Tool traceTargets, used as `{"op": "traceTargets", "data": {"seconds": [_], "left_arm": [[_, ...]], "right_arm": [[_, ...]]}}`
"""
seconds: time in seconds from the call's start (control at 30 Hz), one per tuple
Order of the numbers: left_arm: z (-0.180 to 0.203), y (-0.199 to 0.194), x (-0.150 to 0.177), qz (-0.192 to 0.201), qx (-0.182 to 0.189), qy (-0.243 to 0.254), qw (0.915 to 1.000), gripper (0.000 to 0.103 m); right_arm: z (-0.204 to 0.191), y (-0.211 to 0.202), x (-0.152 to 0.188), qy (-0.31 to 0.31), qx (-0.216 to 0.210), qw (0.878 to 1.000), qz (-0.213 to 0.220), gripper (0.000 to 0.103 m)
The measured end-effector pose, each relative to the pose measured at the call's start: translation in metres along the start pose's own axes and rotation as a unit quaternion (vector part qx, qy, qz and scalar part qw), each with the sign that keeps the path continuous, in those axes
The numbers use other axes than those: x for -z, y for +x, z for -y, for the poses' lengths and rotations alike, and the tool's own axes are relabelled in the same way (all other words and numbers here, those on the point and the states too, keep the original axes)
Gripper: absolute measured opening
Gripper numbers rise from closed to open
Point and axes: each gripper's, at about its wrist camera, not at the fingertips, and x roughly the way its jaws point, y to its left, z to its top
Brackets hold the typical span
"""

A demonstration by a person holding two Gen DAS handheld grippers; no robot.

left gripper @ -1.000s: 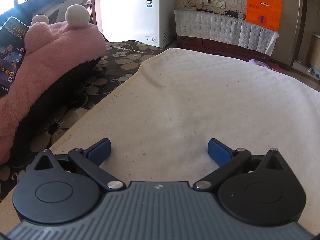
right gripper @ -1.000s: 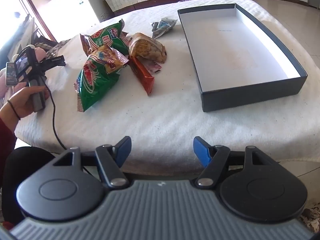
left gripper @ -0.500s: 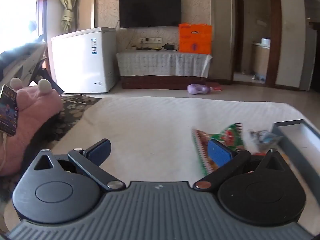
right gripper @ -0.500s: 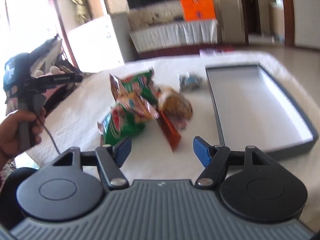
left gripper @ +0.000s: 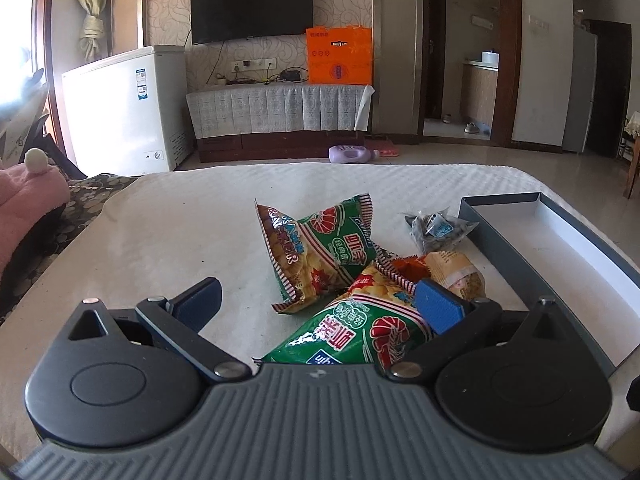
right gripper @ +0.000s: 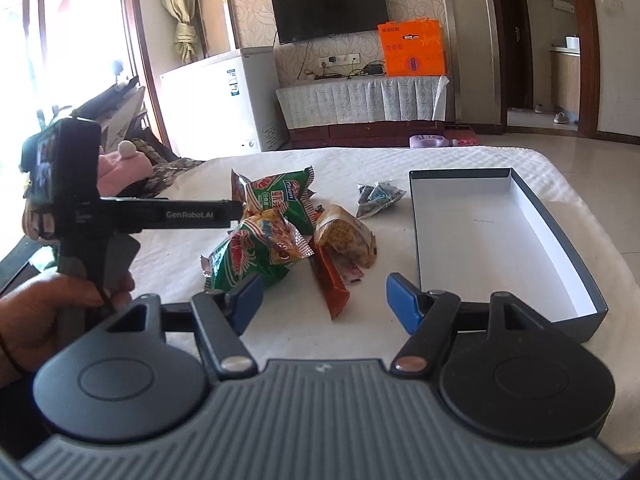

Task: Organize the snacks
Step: 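Grasp the green chip bag with the left tool while the right tool approaches the orange candy bar, then close the right tool on the orange candy bar and lift it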

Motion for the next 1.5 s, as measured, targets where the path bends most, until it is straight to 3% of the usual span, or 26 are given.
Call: {"op": "traceTargets", "data": {"seconds": [0.1, 0.47, 0.67, 1.1, 1.23, 1.33, 1.5], "left_arm": [[0.003, 0.003, -0.001, -0.012, 0.006, 0.004, 0.9999, 0.103], [0.013, 0.020, 0.003, -0.031, 0.000, 0.026, 0.9992, 0.103], [0.010, 0.033, 0.004, -0.049, 0.015, 0.026, 0.9983, 0.103], [0.007, 0.050, 0.008, -0.075, 0.036, 0.035, 0.9959, 0.103], [0.009, 0.052, 0.009, -0.080, 0.060, 0.037, 0.9943, 0.103], [0.010, 0.052, 0.010, -0.083, 0.079, 0.032, 0.9929, 0.103], [0.009, 0.067, 0.013, -0.110, 0.076, 0.014, 0.9910, 0.103]], "right_arm": [[-0.008, 0.011, -0.007, -0.035, -0.004, 0.999, -0.004, 0.070], [-0.017, 0.075, -0.015, -0.133, -0.025, 0.985, -0.112, 0.069], [-0.002, 0.088, -0.009, -0.080, -0.028, 0.989, -0.122, 0.054], [-0.002, 0.114, -0.014, -0.077, -0.018, 0.988, -0.132, 0.054], [-0.008, 0.130, -0.013, -0.086, -0.018, 0.985, -0.147, 0.041], [-0.013, 0.141, -0.011, -0.100, -0.012, 0.983, -0.156, 0.037], [-0.021, 0.146, -0.009, -0.115, -0.023, 0.980, -0.161, 0.021]]}}
